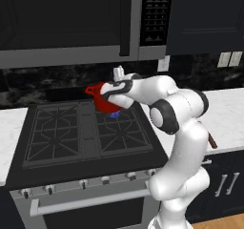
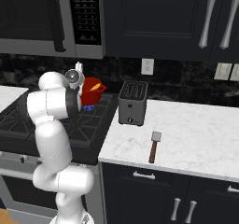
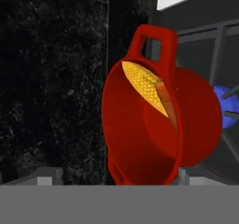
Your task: Put the corn and carrot in the pot. Retrieve the spatula and lightly stir the vegetables in the pot.
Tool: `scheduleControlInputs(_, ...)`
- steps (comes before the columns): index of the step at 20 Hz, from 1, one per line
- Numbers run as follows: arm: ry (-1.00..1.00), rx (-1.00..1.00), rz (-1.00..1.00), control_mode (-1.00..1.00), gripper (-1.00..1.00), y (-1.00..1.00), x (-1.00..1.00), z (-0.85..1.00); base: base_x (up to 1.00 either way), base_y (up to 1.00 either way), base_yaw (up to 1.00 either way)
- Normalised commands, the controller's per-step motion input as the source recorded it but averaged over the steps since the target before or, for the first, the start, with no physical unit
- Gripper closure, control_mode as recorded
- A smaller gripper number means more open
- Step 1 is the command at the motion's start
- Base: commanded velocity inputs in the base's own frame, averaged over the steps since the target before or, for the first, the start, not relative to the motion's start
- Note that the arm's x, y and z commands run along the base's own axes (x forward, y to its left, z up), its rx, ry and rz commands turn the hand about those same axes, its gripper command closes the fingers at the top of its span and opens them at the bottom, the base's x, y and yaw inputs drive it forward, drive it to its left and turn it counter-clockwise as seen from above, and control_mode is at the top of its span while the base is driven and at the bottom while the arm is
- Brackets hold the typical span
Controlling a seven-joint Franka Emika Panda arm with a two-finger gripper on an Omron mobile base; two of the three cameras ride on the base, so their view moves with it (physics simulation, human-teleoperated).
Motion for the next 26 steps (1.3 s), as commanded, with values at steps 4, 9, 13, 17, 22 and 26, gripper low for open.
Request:
scheduleControlInputs(4,-0.03,0.00,0.00,-1.00,-1.00,-0.10,-1.00,0.34,0.00,0.00,0.00)
scheduleControlInputs(9,0.03,0.00,0.00,-1.00,-1.00,-0.48,-1.00,0.74,0.00,0.00,0.00)
scheduleControlInputs(13,0.22,0.00,0.00,-1.00,-1.00,-0.62,-0.80,0.78,0.00,0.00,0.00)
scheduleControlInputs(17,0.31,0.00,0.01,-1.00,-1.00,-0.73,-0.56,0.64,0.00,0.00,0.00)
scheduleControlInputs(22,0.27,-0.06,0.14,-1.00,-1.00,-0.86,-0.53,0.17,0.00,0.00,0.00)
scheduleControlInputs(26,0.18,-0.04,0.20,-1.00,-1.00,-0.97,-0.67,-0.02,0.00,0.00,0.00)
